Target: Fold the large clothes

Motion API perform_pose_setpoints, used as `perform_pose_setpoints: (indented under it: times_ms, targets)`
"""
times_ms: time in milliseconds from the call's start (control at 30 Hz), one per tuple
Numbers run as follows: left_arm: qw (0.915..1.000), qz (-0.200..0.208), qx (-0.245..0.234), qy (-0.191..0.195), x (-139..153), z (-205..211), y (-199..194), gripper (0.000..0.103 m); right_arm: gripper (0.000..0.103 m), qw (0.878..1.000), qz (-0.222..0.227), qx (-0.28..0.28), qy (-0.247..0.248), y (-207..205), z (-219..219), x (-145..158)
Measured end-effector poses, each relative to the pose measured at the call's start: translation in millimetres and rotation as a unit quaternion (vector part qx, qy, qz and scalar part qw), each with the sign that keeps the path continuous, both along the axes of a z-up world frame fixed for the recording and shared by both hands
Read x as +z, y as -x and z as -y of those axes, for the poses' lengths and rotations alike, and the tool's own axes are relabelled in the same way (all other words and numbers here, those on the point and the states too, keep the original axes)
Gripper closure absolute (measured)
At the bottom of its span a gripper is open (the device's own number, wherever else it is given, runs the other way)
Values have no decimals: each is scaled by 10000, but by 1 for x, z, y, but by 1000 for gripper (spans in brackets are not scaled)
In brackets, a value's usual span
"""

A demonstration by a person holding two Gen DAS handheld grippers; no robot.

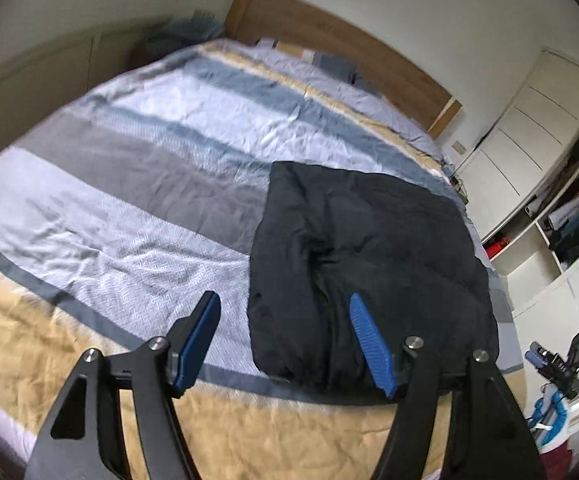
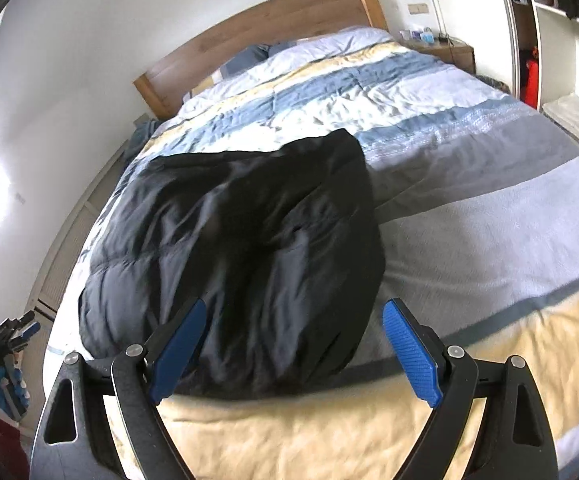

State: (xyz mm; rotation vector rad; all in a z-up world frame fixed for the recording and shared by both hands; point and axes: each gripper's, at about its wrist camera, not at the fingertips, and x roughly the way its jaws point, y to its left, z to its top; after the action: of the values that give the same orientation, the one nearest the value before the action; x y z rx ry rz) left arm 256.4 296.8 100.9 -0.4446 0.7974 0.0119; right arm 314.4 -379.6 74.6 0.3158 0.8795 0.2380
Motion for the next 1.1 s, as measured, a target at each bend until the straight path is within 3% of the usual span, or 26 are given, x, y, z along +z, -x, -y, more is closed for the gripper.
perform_pose_setpoints:
  times_ms: [100, 300, 467, 533, 867, 1100]
  targets:
    - [9993, 137, -50, -346, 11, 29, 31, 26, 11, 9998, 145, 60, 76, 29, -13, 6]
    - [9948, 240, -55, -986, 14, 83, 90, 25, 7, 9977, 421, 37, 531, 90, -39, 19]
    - [9809, 375, 157, -1903, 17, 132, 135, 25, 5, 9927, 771, -21, 927, 142, -59, 26]
    - [9764, 514, 143, -2094, 19, 149, 149, 25, 4, 9893, 982, -10, 1081, 166, -68, 29]
    - [9593, 1108, -12, -2598, 40, 239, 207, 25, 2, 9720, 1809, -172, 1488, 240, -89, 52]
    - [9551, 1358, -56, -2634, 50, 266, 229, 25, 1, 9602, 2224, -133, 1683, 272, -97, 63]
